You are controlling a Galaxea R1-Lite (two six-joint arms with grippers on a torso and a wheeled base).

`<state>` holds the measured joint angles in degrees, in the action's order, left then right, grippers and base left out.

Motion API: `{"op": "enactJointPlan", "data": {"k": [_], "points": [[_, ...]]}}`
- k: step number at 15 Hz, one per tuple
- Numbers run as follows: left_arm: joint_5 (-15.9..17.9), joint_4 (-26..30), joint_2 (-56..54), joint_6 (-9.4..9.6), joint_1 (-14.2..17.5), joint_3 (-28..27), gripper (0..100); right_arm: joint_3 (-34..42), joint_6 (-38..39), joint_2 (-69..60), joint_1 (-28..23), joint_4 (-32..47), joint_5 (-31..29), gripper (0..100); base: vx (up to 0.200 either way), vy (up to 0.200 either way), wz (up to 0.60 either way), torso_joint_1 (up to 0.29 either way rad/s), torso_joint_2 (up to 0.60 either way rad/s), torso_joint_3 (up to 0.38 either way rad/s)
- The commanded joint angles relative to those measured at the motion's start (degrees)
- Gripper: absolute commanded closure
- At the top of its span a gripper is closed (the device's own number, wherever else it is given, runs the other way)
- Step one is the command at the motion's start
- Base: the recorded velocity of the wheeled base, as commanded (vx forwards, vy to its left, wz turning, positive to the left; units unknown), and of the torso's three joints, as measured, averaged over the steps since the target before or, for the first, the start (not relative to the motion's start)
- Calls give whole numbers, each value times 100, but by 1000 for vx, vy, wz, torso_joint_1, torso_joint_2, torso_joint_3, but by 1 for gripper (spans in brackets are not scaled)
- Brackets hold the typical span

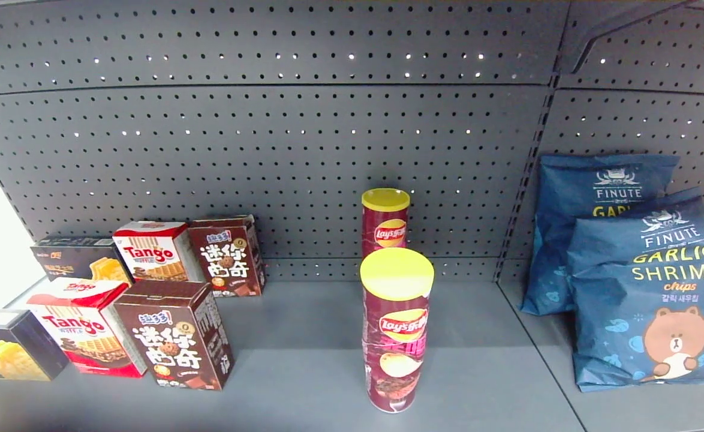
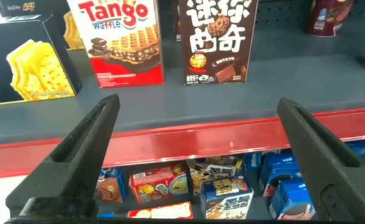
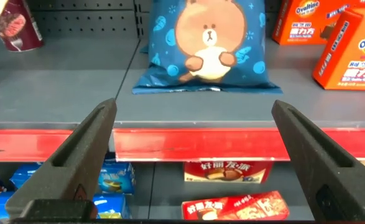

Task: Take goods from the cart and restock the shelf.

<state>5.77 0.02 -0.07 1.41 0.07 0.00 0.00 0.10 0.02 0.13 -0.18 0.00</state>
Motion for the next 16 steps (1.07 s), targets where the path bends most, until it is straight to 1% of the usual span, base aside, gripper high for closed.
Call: {"op": "enactJointPlan", "data": {"k": [1,11,13,16], "points": [[12,6,7,8,1,0,0,0,-1,-2,4,1,0,0,0,0,0,0,0,0],[12,6,7,8,1,0,0,0,-1,-2,4,1,0,0,0,0,0,0,0,0],[12,6,7,8,1,0,0,0,-1,-2,4,1,0,0,-200,0,0,2,0,2],[12,6,7,8,1,0,0,0,-1,-2,4,1,0,0,0,0,0,0,0,0]]}}
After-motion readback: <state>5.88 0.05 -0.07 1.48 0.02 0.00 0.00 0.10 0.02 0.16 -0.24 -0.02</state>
